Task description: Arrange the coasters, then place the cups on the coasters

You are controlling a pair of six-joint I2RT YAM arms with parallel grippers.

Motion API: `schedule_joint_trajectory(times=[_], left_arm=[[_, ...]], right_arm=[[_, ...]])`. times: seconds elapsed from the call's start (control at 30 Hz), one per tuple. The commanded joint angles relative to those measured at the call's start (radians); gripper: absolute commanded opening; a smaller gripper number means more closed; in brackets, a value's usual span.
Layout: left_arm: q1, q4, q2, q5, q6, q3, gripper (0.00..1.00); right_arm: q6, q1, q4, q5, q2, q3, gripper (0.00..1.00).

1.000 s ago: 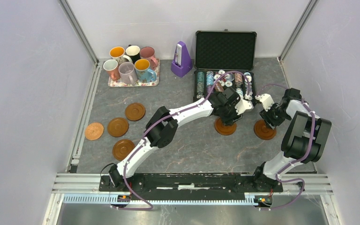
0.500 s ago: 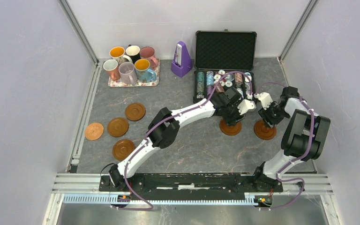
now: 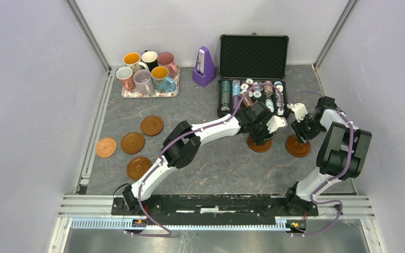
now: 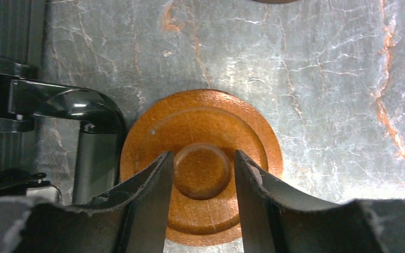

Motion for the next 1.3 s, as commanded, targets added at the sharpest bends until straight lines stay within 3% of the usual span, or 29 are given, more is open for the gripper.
schedule_joint_trajectory(times=[0.0,0.53,1.27], left_arm=[[-0.031,-0.059,-0.021,0.01,-0.039,-0.081,0.52],[-0.081,-0.013,-0.081,-0.008,-0.043,-0.185,0.51],[-0.043,-0.093,-0.167,-0.031,-0.05,0.001,0.57]], right_arm=[[-0.033,0.015,0.094,-0.054,0.013,0.001,0.52],[-0.064,0.016,0.067,-0.076,-0.036,-0.03,0.52],[-0.065,0.012,-0.114,-0.176,-0.113,0.152,0.63]])
